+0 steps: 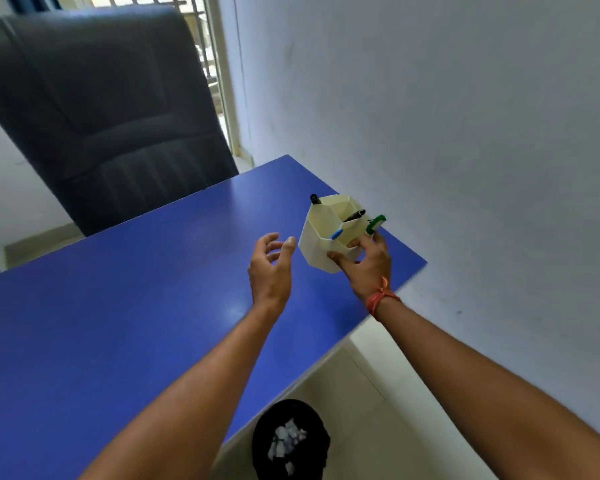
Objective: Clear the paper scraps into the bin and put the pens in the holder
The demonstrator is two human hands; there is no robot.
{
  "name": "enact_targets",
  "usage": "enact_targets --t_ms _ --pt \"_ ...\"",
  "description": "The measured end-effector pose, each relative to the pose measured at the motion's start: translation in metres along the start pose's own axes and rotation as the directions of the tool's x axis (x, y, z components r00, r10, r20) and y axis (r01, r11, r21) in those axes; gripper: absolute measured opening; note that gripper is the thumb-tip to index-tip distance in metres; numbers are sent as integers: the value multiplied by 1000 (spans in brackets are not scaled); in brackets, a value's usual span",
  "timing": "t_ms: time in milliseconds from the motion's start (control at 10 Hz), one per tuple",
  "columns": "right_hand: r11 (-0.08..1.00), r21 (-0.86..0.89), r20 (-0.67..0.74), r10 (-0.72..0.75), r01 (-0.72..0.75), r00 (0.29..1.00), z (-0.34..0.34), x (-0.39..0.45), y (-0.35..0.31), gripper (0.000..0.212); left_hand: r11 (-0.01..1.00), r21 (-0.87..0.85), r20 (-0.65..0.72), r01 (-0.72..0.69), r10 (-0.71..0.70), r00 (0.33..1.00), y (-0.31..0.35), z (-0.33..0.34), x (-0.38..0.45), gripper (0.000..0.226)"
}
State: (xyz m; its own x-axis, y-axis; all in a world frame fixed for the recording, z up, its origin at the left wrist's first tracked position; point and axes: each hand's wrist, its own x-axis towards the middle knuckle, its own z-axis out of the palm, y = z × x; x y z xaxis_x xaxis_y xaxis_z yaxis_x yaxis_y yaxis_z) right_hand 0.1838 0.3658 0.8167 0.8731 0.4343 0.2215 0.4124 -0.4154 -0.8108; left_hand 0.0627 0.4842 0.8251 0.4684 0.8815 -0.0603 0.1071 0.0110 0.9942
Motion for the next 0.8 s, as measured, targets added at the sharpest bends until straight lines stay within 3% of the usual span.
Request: enact_targets --t_ms 100,300,600,800 --pt "1000 -6 43 3 -3 999 49 6 0 48 999 46 -35 9 -8 999 -22 -28 23 43" --pt "997 -75 77 -6 12 997 104 8 -4 41 996 76 -77 42 -36 996 -52 -55 50 45" --pt "990 -135 161 -7 29 987 113 -3 10 40 995 90 -90 53 -45 995 -55 -55 54 49" --pt "1000 14 64 16 -17 998 80 0 -14 48 997 75 -213 -16 32 977 -36 -51 38 41"
